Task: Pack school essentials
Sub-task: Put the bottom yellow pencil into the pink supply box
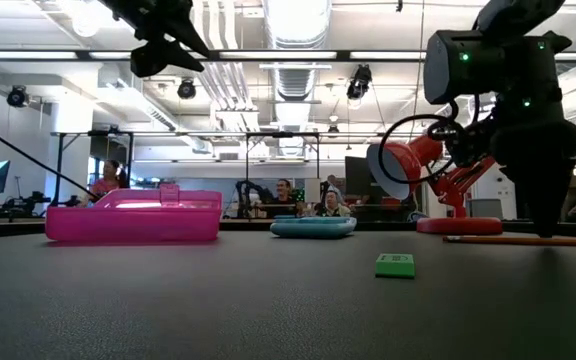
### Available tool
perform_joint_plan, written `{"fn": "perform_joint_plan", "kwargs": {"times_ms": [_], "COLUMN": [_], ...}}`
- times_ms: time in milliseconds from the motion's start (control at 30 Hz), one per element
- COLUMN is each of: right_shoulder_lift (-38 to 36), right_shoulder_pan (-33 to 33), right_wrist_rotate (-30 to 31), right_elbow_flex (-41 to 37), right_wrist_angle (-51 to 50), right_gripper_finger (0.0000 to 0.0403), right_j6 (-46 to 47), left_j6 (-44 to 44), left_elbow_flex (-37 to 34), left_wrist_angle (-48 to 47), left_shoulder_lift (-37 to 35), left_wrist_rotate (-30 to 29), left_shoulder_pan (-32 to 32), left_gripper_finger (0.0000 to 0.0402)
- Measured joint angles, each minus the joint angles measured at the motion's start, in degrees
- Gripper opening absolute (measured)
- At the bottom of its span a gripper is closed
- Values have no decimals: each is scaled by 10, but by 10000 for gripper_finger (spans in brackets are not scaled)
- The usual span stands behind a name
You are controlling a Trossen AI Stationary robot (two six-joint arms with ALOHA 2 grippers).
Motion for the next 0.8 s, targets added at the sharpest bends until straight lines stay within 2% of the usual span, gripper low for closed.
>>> {"fn": "perform_joint_plan", "kwargs": {"times_ms": [800], "right_shoulder_lift": [0], "right_shoulder_pan": [-1], "right_wrist_rotate": [5], "right_elbow_flex": [-7], "right_wrist_angle": [45], "right_gripper_finger": [201], "right_j6": [4], "left_j6": [5], "left_elbow_flex": [0], "left_wrist_angle": [0], "left_shoulder_lift": [1], "left_wrist_rotate": [0], "left_shoulder_pan": [0], "left_gripper_finger": [130]}}
